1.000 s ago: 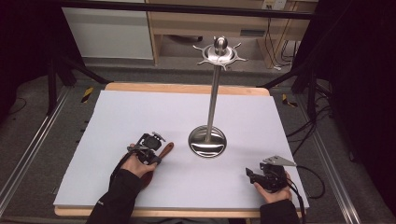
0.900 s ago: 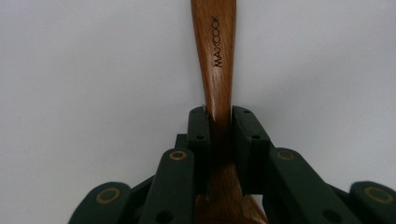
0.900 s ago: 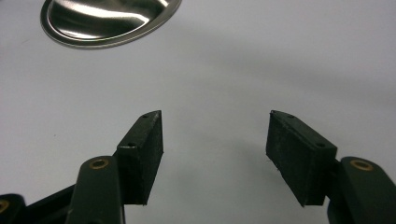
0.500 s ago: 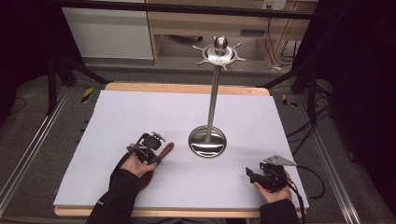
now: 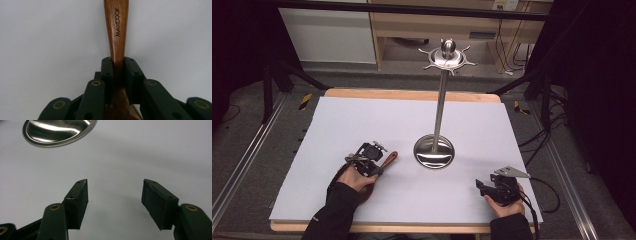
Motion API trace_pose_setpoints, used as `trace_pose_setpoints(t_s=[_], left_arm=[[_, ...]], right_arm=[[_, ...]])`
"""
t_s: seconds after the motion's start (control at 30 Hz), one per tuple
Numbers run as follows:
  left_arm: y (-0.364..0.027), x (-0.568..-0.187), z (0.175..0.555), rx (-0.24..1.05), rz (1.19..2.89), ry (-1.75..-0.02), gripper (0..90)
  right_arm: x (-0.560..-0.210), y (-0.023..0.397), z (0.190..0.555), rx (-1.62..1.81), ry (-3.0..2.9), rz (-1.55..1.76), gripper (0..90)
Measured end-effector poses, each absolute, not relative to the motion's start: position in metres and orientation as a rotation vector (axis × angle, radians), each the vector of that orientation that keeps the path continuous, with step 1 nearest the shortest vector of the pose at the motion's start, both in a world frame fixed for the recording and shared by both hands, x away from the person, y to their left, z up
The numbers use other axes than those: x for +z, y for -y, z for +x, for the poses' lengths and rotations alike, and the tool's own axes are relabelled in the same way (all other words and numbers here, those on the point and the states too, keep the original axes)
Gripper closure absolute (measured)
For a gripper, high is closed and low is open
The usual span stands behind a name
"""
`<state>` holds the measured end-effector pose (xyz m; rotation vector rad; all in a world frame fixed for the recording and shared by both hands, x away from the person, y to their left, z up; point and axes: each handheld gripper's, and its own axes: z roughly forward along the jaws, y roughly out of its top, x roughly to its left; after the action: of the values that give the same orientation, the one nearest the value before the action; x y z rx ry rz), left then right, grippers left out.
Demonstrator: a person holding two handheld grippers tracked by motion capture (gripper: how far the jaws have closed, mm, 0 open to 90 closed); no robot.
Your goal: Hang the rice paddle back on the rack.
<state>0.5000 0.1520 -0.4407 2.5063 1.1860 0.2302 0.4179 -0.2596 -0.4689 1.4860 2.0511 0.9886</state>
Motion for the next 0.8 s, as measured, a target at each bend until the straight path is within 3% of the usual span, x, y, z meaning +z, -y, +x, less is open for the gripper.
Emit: trace_pose_setpoints(t_s=[0.8], left_arm=[[-0.183, -0.403, 0.467, 0.314, 2.301, -1.144, 78.6]], right_arm=[[-0.469, 0.259, 0.417, 0.978, -2.047, 1.490, 38.5]])
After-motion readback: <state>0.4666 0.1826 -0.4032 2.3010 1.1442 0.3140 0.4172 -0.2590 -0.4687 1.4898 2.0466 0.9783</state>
